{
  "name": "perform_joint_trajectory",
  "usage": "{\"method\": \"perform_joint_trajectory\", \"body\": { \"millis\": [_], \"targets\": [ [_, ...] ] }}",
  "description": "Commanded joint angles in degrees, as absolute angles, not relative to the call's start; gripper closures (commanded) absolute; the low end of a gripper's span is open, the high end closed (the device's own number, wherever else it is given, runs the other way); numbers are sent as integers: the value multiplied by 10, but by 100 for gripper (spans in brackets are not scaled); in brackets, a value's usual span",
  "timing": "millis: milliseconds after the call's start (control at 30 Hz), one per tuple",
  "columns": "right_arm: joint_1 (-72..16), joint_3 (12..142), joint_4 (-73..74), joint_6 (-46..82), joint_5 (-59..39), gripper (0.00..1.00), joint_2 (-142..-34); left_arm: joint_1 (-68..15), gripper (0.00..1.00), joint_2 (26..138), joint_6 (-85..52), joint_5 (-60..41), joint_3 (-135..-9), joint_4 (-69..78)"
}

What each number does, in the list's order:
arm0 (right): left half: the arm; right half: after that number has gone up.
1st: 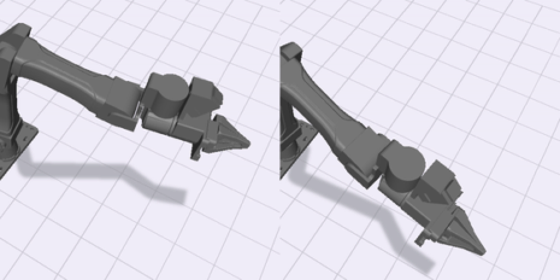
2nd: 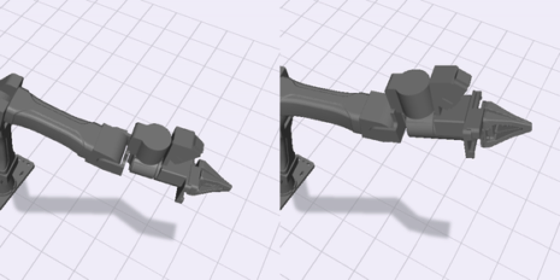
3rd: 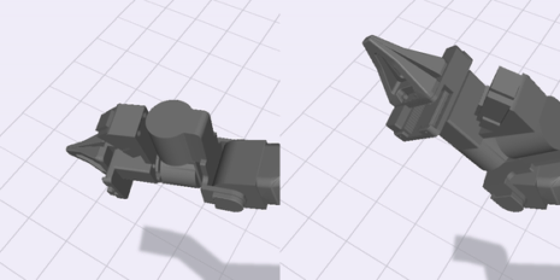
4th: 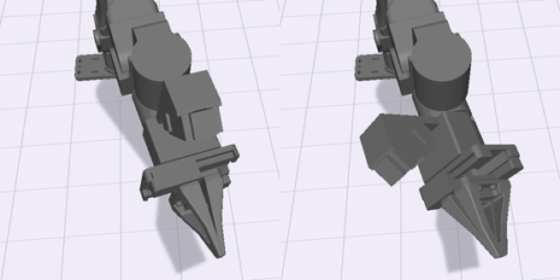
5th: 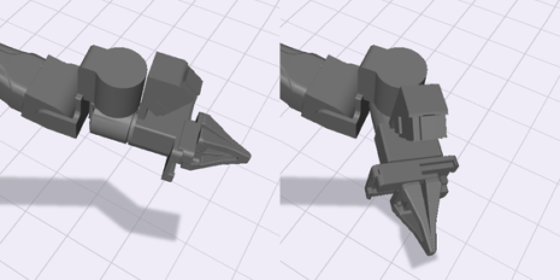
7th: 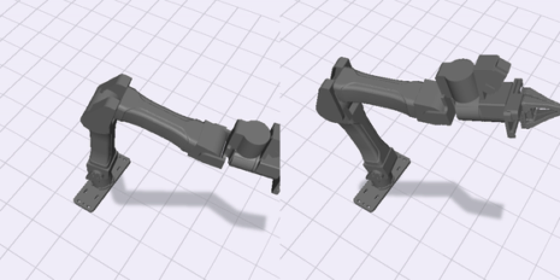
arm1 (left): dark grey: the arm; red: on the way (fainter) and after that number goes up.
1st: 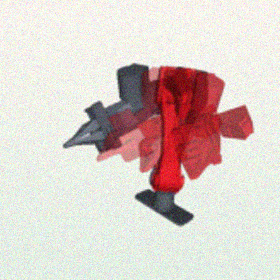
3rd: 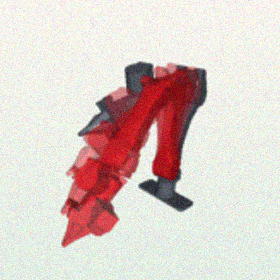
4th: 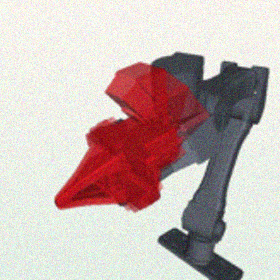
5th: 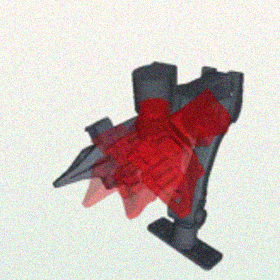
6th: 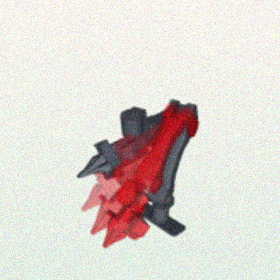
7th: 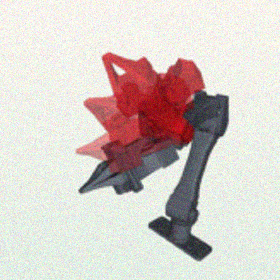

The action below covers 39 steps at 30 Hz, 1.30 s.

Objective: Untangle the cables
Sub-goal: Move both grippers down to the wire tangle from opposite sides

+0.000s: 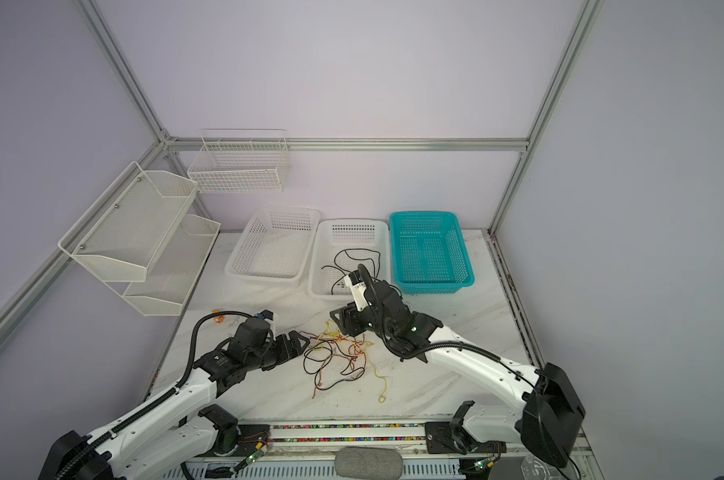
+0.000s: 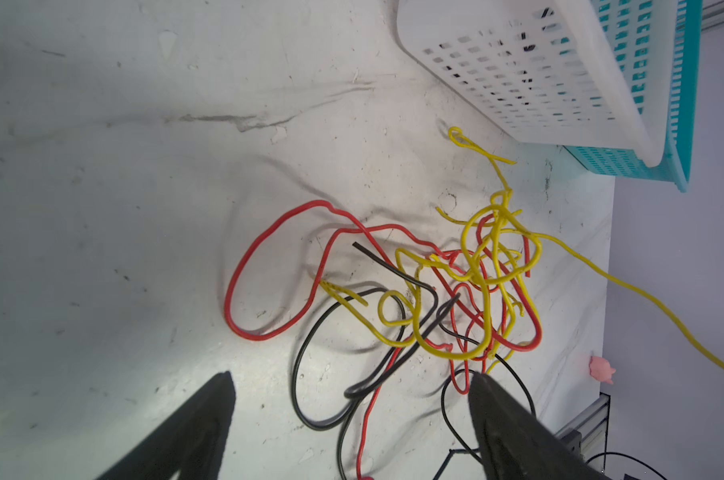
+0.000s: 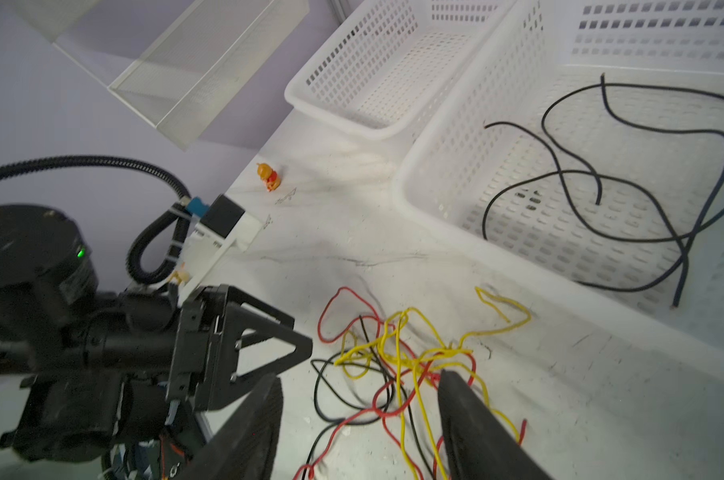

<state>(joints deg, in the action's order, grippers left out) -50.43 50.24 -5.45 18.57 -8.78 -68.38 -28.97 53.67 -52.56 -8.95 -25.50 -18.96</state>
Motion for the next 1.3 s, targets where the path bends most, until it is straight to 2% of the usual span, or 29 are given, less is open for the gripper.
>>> {"method": "perform_joint_trajectory", "body": {
  "millis": [0, 200, 400, 700, 967, 1133, 1267],
  "targets": [
    [-513, 462, -87, 184, -85, 38, -616, -307, 11, 566, -534, -107, -253, -134],
    [-525, 391, -117, 215, -68, 39, -568, -320, 13, 638, -511, -101, -295, -119],
    [-535, 364, -89, 242, -41, 41, -611, -320, 15, 678, -496, -104, -342, -112],
    [-536, 336, -36, 245, -38, 42, -634, -323, 16, 635, -472, -119, -345, -59],
    [-536, 334, -30, 241, -33, 42, -627, -325, 32, 693, -391, -173, -380, -84],
    [-536, 326, -21, 243, -34, 42, -619, -330, 42, 702, -355, -123, -409, -151],
    [-536, 320, -13, 243, -47, 42, -621, -330, 45, 705, -348, -102, -426, -163]
  ]
}}
